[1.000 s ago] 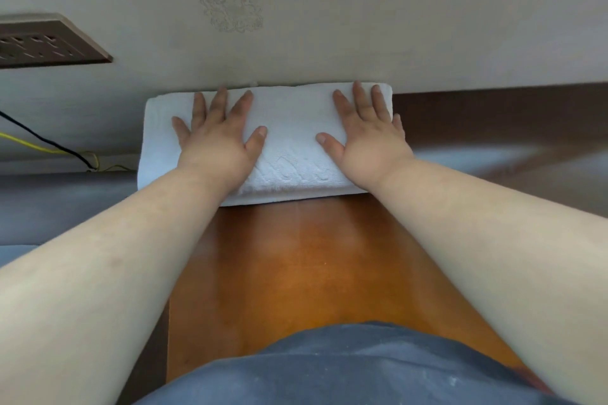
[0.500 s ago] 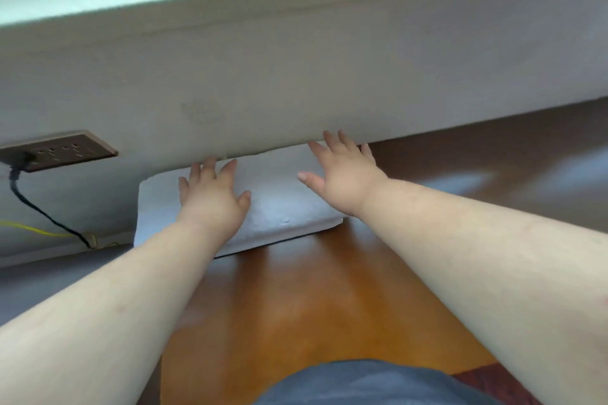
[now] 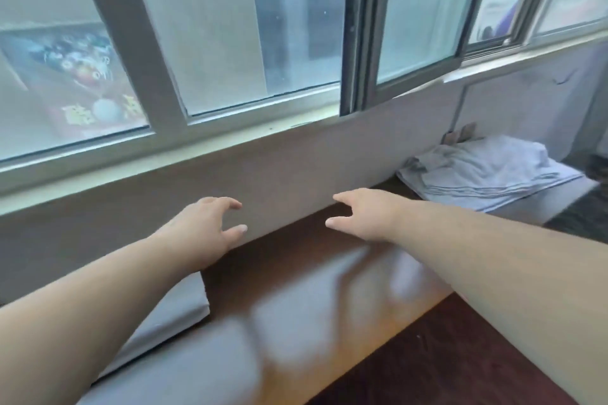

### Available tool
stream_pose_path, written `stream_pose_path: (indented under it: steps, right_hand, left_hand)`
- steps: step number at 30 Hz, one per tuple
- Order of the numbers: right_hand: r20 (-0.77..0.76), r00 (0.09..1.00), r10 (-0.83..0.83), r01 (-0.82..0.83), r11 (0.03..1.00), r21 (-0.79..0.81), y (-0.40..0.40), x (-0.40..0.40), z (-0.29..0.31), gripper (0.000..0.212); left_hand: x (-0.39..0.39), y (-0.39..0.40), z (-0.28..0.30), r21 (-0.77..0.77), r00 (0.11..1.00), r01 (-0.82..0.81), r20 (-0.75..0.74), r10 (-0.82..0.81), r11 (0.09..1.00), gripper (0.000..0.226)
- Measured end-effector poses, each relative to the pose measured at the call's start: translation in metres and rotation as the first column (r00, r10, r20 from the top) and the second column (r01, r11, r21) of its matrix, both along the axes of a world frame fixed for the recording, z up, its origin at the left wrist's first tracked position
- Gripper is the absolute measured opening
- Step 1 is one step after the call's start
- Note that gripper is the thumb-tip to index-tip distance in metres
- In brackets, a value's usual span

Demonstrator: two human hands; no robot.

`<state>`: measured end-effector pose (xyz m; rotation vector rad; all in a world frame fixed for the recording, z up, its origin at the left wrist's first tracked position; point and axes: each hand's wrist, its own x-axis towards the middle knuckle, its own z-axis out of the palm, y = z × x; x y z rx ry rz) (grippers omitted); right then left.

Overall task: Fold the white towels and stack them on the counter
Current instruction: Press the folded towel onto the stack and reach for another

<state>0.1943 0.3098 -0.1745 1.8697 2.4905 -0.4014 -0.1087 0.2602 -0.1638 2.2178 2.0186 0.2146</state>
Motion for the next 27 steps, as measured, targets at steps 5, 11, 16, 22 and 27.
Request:
stream_pose_path:
  steps: [5,11,16,22,27]
  right_hand:
    - [-0.066,0.989,-0.129,0.135,0.986,0.097,-0.067,0.139,0.028,0.074]
    - [-0.110,0.947,-0.303,0.314,0.943,0.111,-0.125,0.270,0.025,0.074]
    - [-0.150,0.889,-0.433,0.451,0.884,0.122,-0.139,0.342,0.021,0.073]
    - [-0.182,0.831,-0.526,0.550,0.826,0.121,-0.117,0.398,0.008,0.070]
    - [-0.189,0.794,-0.577,0.604,0.784,0.143,-0.074,0.441,-0.005,0.070]
  left_hand:
    - [0.147,-0.008,0.033,0.062,0.988,0.112,0.104,-0.118,0.992,0.054]
    - [0.298,-0.024,0.028,0.075,0.947,0.263,0.169,-0.272,0.962,0.058]
    - [0.374,-0.021,0.010,0.046,0.929,0.306,0.203,-0.309,0.951,0.059]
    - [0.426,0.025,-0.011,0.003,0.924,0.336,0.193,-0.330,0.942,0.060]
    - [0.481,0.090,-0.021,-0.007,0.904,0.386,0.201,-0.377,0.922,0.061]
